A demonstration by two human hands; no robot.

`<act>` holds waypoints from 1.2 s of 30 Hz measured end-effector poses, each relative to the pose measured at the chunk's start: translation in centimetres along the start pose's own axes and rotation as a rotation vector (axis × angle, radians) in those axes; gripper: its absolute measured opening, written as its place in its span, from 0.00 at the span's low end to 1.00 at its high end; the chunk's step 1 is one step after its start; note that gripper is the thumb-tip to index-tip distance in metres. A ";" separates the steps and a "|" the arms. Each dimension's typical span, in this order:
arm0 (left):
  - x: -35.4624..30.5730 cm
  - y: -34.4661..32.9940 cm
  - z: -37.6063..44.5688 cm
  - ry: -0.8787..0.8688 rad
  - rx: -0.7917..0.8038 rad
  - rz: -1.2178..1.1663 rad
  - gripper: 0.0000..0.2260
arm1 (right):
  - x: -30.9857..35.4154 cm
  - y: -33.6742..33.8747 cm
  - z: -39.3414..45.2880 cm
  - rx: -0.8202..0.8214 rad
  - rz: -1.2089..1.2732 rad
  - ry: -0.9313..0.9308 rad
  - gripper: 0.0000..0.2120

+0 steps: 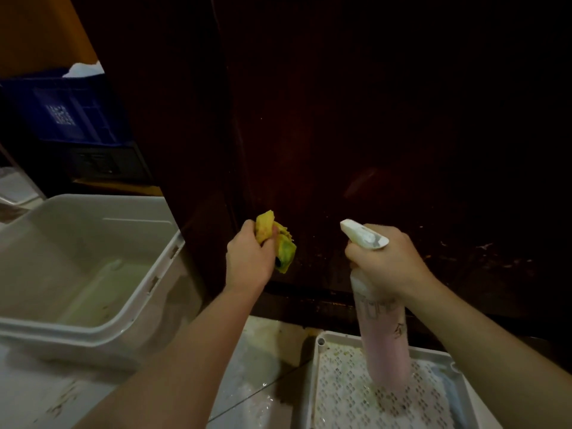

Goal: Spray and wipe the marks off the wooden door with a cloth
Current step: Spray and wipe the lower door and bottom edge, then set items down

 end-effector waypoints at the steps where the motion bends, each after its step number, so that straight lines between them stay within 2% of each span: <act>1: 0.4 -0.3 -0.1 0.009 0.021 0.029 0.09 | -0.2 -0.5 -0.1 0.062 0.008 -0.009 0.10; 4: 1.2 -0.7 -0.2 0.027 0.055 0.091 0.10 | -0.5 -1.4 -0.5 0.162 0.099 -0.022 0.01; 6: 1.1 -0.7 -0.2 0.022 0.047 0.082 0.09 | -0.5 -1.5 -0.5 0.133 0.114 -0.011 0.03; 10: 0.2 -0.9 -0.2 -0.018 0.029 0.046 0.09 | 0.1 -1.0 -0.5 -0.011 0.024 0.039 0.15; 12: 0.0 -1.0 -0.3 -0.023 0.031 0.039 0.09 | 0.2 -0.7 -0.5 -0.037 -0.003 0.052 0.16; 15: -0.3 -0.7 -0.4 -0.029 0.001 0.014 0.07 | -0.6 -0.4 -0.3 0.004 0.036 0.000 0.14; 18: -2.0 0.3 -0.2 -0.088 -0.136 -0.009 0.04 | -1.0 -1.0 -0.5 0.076 0.018 -0.011 0.08; 21: -4.7 0.0 -0.2 -0.155 -0.243 -0.028 0.06 | -1.1 -1.6 -0.7 0.101 -0.006 0.007 0.06; 24: -6.3 -1.7 -0.7 -0.222 -0.244 0.026 0.08 | -1.1 -2.0 -0.7 0.095 -0.048 0.023 0.08; 27: -5.9 -3.4 -1.4 -0.242 -0.173 0.067 0.10 | -1.3 -2.2 -0.7 0.063 -0.090 0.010 0.13; 32: -1.7 -5.4 -2.1 -0.044 -0.035 0.174 0.10 | -2.4 -3.1 -0.9 0.114 -0.043 -0.083 0.14; 36: 1.8 -6.1 -1.9 0.235 0.073 0.233 0.08 | -2.6 -4.0 -1.3 0.218 -0.028 -0.092 0.04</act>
Point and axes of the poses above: each hand's wrist, its own z-axis towards the middle knuckle, its own y-axis out of the back of the hand, x = y × z, the point moved 8 cm from there along z, towards the middle knuckle, and after that the axes turned 3 degrees about -z, right-handed, at the moved point
